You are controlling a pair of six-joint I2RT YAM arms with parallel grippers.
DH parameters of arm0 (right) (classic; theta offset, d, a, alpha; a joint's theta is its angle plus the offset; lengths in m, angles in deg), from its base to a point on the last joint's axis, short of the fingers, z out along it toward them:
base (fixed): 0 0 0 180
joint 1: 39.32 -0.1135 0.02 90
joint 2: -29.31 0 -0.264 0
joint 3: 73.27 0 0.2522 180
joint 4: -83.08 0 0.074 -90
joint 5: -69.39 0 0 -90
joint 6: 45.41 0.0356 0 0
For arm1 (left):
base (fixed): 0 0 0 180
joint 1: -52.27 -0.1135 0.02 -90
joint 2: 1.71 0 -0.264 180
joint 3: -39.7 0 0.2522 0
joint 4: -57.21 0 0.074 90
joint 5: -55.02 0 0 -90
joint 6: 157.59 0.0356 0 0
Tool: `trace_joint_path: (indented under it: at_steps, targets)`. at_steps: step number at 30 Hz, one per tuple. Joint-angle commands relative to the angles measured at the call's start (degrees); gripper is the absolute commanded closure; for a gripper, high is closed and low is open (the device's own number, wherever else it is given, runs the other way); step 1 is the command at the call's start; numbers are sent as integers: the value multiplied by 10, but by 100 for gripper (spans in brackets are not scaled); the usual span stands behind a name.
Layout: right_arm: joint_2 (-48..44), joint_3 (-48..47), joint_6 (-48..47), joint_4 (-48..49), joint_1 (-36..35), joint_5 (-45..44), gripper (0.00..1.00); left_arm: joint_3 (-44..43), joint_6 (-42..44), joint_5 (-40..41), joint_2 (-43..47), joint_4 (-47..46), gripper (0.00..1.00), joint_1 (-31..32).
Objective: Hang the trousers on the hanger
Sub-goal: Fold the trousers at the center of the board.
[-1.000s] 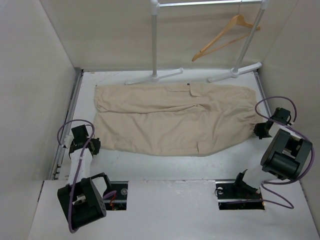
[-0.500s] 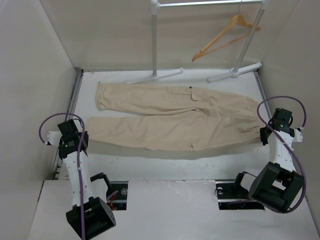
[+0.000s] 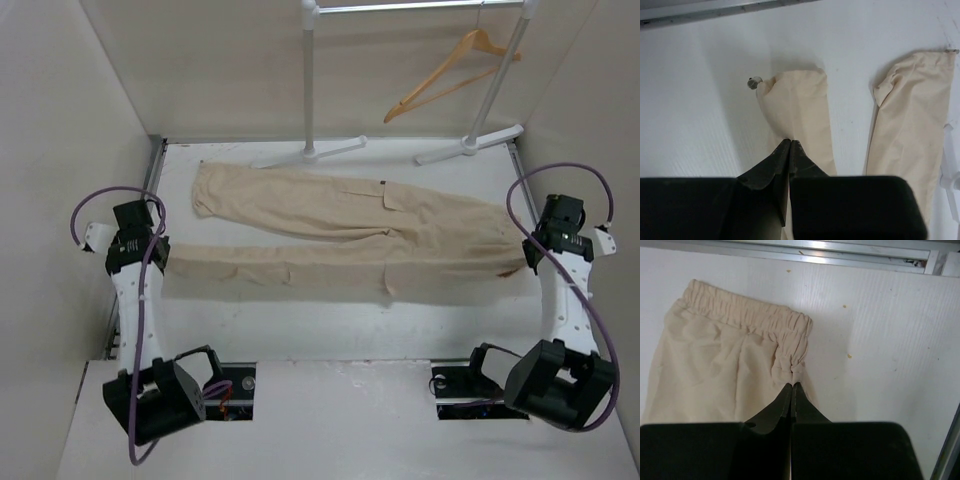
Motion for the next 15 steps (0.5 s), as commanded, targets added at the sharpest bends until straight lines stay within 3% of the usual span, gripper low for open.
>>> trace_joint_path:
  at_steps: [1, 8, 15]
  targets:
    - [41, -82, -31, 52, 7, 2, 100, -59, -3, 31, -46, -47, 100, 15]
    - [191, -188, -38, 82, -7, 46, 100, -229, 16, 85, -248, -70, 100, 80]
    - [321, -313, -48, 83, -13, 68, 100, -470, 62, 124, -459, -38, 100, 119]
